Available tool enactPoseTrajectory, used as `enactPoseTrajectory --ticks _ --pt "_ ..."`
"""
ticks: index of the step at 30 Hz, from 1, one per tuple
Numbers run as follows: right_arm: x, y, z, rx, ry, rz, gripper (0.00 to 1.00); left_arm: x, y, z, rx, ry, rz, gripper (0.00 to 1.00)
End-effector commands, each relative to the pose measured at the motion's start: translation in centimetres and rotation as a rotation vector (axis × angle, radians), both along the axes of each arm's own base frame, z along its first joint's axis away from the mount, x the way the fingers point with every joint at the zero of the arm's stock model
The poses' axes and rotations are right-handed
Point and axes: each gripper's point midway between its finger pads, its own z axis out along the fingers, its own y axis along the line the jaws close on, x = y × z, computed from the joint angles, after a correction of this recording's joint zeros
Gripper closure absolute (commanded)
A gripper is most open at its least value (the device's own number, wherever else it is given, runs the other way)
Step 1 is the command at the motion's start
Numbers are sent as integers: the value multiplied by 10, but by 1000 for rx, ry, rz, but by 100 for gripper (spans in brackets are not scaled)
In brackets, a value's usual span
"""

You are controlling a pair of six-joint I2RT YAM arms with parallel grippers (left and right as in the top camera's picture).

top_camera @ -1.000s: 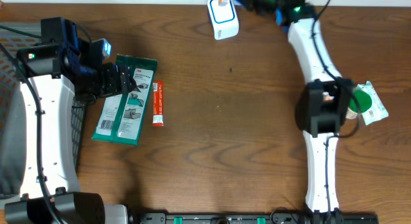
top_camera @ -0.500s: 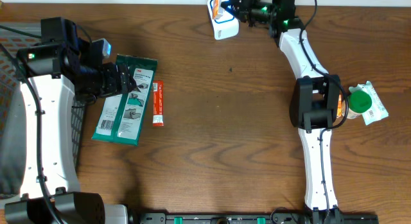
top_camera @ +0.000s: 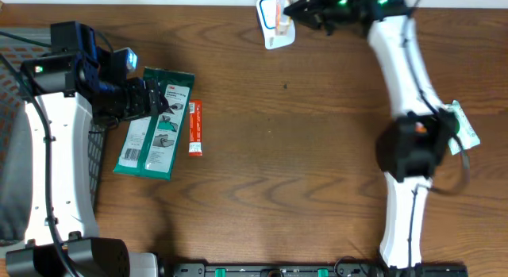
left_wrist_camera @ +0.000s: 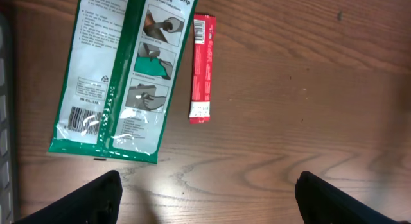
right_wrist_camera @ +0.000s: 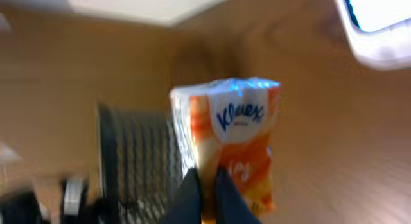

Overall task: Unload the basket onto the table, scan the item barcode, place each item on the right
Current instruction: 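Carry the tissue pack right and lower it onto the table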

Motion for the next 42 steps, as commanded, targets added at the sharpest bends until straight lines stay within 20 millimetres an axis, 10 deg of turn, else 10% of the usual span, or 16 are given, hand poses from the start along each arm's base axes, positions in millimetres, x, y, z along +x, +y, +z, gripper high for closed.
enactPoseTrajectory --ticks 1,10,18,42 --pt "-35 -31 48 -284 -297 54 99 -2 -1 4 -5 -9 4 13" --pt "-136 -112 -7 -805 70 117 99 -2 -1 4 -5 -10 4 13" --pt "-145 -120 -51 -839 211 130 99 -2 -1 4 -5 -9 4 13" --pt "-184 -231 -224 -1332 518 -89 99 -2 -1 4 -5 -10 4 13"
